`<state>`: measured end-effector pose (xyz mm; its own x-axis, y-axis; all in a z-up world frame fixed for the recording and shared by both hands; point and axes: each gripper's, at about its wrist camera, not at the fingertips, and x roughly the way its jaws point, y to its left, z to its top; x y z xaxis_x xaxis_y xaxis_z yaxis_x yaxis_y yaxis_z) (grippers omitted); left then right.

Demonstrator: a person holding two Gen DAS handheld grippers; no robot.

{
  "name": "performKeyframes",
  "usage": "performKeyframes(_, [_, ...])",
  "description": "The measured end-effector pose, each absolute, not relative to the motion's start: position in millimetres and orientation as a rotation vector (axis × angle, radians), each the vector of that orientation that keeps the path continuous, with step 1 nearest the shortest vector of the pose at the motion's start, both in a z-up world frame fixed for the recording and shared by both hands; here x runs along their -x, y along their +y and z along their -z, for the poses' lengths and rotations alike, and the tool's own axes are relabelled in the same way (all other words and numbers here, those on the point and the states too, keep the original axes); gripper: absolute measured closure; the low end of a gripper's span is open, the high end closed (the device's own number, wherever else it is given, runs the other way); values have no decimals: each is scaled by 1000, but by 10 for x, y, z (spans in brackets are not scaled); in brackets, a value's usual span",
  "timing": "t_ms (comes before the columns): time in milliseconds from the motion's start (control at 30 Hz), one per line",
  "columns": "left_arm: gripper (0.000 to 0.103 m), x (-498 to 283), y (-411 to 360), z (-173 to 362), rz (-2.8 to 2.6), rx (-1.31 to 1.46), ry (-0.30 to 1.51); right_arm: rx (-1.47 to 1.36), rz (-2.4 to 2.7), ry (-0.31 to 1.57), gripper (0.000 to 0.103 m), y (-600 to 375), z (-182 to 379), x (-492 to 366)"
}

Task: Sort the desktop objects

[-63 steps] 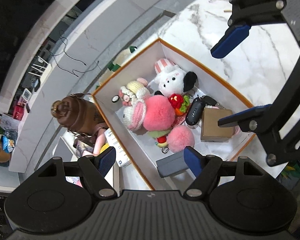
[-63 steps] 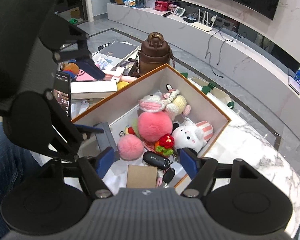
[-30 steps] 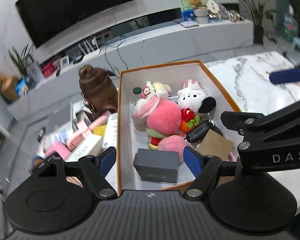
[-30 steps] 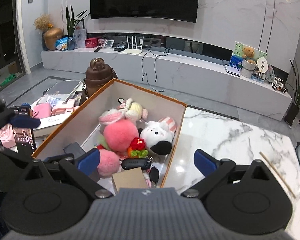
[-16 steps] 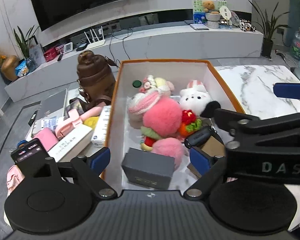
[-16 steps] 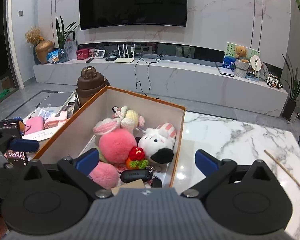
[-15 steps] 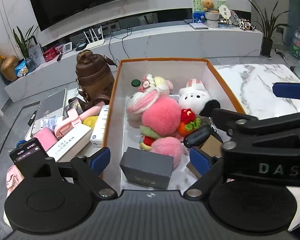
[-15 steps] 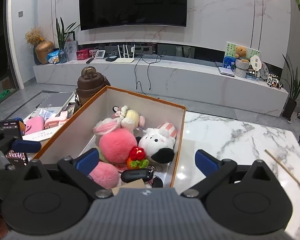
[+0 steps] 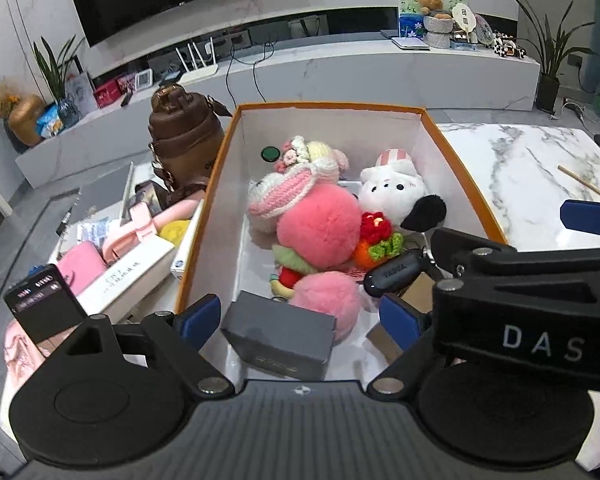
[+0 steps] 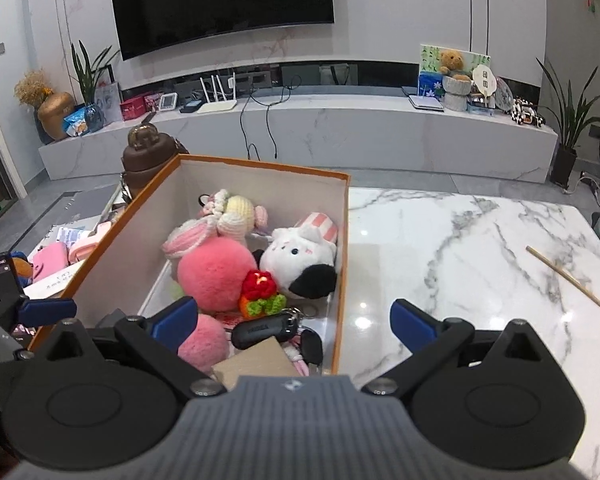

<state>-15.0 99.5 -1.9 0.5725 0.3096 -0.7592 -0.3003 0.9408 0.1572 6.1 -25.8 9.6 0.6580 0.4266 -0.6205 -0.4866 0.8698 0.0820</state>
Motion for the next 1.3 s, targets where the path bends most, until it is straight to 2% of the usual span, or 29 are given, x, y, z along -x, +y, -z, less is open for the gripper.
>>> performKeyframes(567, [1, 53, 913, 137, -326, 71, 967, 149, -536, 719, 1, -271, -22, -200])
performKeyframes(1300, [1, 102, 872, 122, -340, 52, 956, 161, -547, 717, 1, -232, -13, -161])
